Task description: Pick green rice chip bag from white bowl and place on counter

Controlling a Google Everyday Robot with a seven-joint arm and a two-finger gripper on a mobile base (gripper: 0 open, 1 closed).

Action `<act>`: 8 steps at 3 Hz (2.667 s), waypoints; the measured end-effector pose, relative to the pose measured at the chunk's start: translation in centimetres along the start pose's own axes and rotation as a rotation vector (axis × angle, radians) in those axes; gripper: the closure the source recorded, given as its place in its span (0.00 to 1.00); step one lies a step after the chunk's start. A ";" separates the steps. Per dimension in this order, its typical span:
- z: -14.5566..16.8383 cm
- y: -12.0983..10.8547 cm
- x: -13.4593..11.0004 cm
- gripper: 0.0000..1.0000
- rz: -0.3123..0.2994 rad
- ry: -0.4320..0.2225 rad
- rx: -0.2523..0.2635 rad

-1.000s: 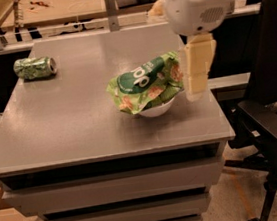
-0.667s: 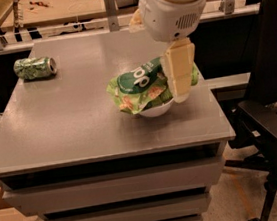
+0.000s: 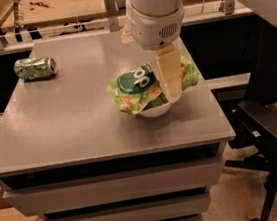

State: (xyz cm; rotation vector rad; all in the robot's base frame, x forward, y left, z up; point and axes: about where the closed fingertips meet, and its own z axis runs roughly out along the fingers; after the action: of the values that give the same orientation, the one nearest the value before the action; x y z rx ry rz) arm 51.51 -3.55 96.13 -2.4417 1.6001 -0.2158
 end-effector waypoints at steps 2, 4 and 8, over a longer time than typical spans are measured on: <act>3.3 -1.0 3.1 0.00 0.052 0.042 -0.052; 1.9 -1.4 4.8 0.42 0.092 0.046 -0.014; -3.5 -1.2 4.8 1.00 0.115 -0.123 0.071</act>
Offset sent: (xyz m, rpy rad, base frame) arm 0.0368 -0.0430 -0.0435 -0.0887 0.0902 -0.1112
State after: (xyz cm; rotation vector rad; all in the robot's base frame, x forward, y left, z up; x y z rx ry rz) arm 53.65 -7.87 99.84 -2.2561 1.6440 -0.0997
